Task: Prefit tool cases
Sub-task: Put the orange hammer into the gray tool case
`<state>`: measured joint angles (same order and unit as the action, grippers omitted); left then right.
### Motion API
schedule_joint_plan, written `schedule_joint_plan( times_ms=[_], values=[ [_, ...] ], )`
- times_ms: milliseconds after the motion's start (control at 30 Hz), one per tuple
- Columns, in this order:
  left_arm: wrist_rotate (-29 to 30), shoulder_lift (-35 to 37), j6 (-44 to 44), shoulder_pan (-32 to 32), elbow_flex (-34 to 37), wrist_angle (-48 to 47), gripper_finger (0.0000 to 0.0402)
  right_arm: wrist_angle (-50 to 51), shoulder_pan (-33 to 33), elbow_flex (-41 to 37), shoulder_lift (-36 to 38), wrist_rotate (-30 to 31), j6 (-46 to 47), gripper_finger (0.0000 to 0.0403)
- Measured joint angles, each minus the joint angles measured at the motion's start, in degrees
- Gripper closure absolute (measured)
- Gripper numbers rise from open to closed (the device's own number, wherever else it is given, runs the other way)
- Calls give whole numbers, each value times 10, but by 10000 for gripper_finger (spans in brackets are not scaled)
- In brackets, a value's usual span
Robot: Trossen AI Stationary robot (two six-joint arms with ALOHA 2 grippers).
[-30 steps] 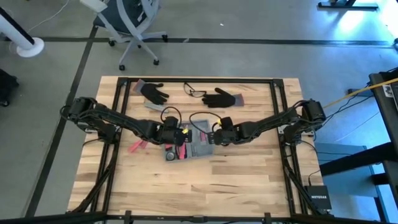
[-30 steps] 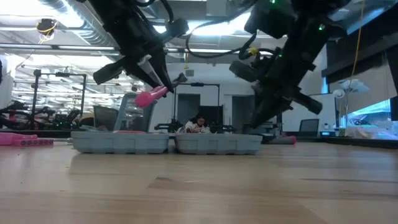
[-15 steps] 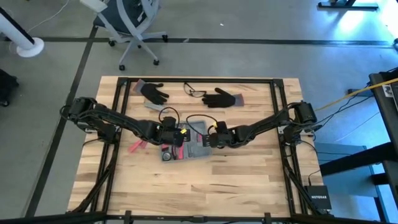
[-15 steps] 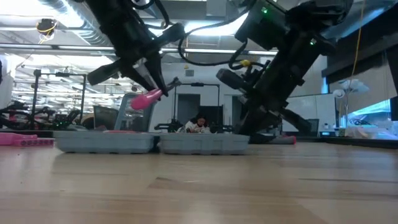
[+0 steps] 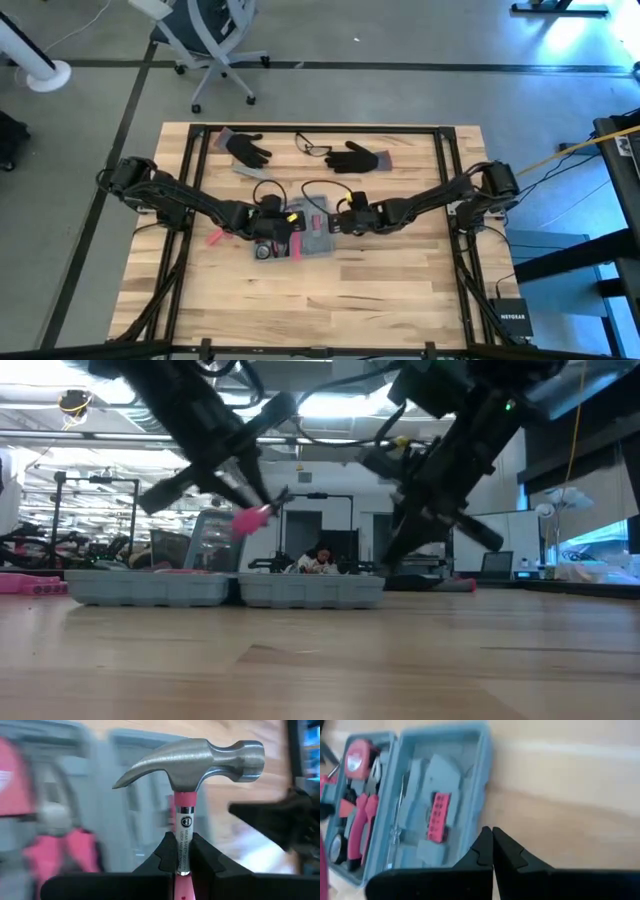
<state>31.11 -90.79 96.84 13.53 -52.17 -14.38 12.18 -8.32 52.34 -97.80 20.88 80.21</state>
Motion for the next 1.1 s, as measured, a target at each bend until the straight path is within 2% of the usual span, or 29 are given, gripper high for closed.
schedule_joint_plan(
  times_ms=[67, 267, 467, 867, 1100],
  values=[
    [-3, -12, -7, -5, 1, 32, 384, 35, 6, 0, 24, 11, -14, 403],
    [-73, -74, -26, -27, 2, 85, 384, 111, 35, 0, 97, 32, -59, 403],
    [-68, -81, -51, -49, 2, 111, 384, 138, 43, 0, 137, 42, -72, 403],
    [-68, -81, -86, -103, 2, 102, 384, 139, 43, 0, 136, 36, -72, 403],
    [-79, -81, -89, -88, 2, 99, 374, 140, 42, 0, 136, 36, -75, 403]
  ],
)
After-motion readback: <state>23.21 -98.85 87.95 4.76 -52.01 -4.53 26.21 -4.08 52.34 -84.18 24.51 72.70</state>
